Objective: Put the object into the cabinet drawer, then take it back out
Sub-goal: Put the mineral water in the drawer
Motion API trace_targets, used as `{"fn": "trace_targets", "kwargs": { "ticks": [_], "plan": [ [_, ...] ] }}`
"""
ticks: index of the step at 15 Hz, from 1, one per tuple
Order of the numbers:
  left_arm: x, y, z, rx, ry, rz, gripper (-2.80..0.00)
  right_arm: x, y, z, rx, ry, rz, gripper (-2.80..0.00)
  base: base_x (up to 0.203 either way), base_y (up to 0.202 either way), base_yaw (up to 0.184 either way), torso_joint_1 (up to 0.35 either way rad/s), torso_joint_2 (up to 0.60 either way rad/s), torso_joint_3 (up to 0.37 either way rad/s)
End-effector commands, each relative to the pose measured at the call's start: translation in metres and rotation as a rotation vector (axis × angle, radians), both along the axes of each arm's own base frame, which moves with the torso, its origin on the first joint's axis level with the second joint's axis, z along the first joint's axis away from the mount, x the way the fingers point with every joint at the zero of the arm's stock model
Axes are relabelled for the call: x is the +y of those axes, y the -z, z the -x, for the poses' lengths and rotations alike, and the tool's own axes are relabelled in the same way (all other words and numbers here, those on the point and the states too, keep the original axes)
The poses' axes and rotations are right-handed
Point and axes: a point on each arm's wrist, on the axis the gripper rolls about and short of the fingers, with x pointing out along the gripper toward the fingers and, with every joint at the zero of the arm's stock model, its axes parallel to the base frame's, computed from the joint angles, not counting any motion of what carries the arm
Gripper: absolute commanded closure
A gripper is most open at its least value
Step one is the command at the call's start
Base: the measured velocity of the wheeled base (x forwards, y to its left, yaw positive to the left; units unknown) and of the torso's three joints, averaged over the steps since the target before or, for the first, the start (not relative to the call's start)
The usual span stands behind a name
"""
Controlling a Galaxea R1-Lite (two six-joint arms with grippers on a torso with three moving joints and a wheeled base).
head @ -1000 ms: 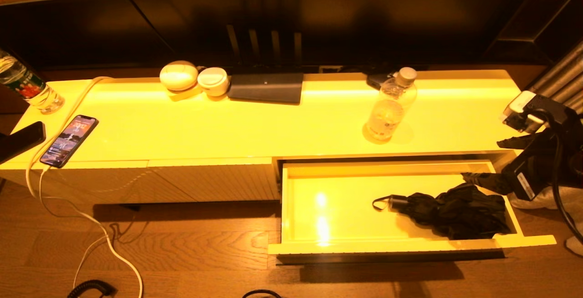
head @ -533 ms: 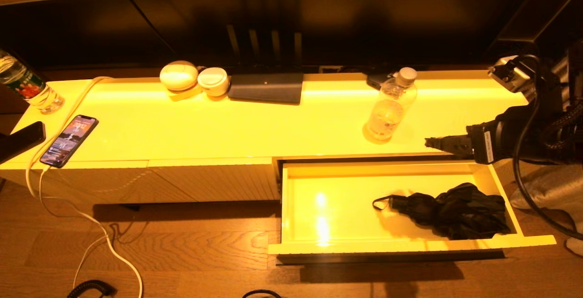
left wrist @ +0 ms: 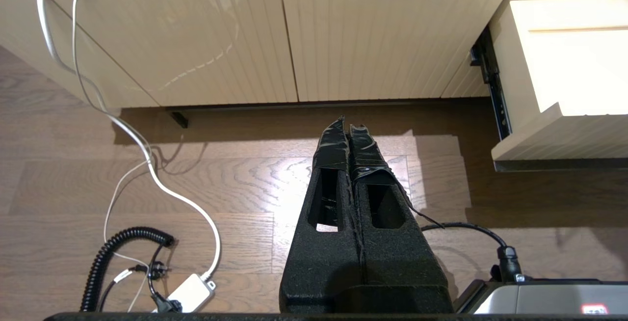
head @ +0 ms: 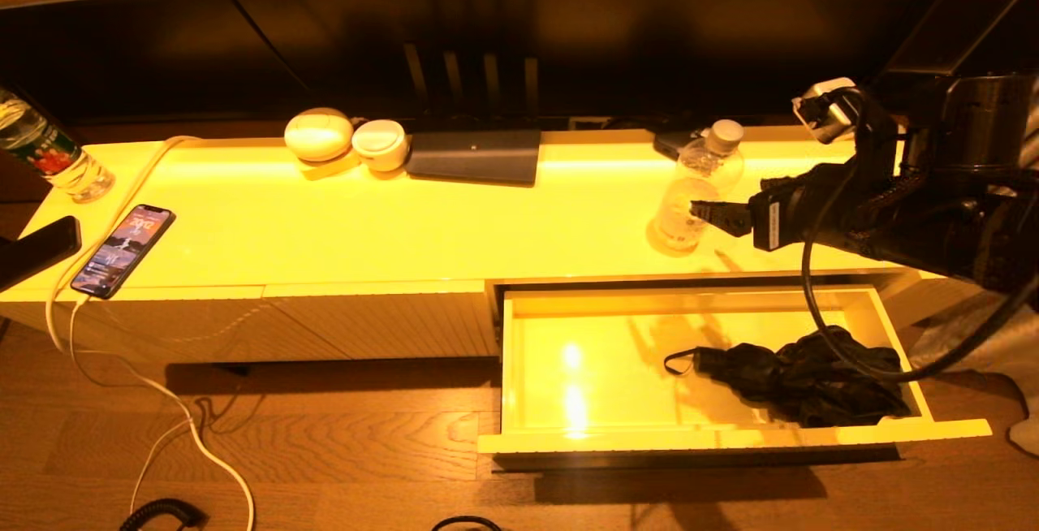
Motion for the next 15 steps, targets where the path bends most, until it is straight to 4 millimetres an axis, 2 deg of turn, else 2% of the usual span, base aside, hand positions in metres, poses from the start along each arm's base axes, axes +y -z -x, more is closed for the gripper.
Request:
{"fn": "trace_targets", "kwargs": {
  "ticks": [1,8,12,15],
  "plan": [
    [0.000,0.001,0.000,0.003,0.000,0.000,0.00,0.010,0.021,-0.026,-0.017,0.003,0.026,-2.80,0.000,0.000,0.000,0.000,0.00,0.000],
    [0.000,0.000,0.000,0.001,0.000,0.000,0.00,0.018,0.025,-0.061,-0.155,0.043,0.021,-2.80,0.000,0.000,0.000,0.000,0.00,0.000],
    [0.000,0.000,0.000,0.001,0.000,0.000,0.00,0.021,0.033,-0.075,-0.217,0.092,0.088,-2.80,0.000,0.000,0.000,0.000,0.00,0.000],
    [0.000,0.000,0.000,0.001,0.000,0.000,0.00,0.024,0.030,-0.081,-0.272,0.116,0.082,-2.80,0.000,0.000,0.000,0.000,0.00,0.000]
  ]
}}
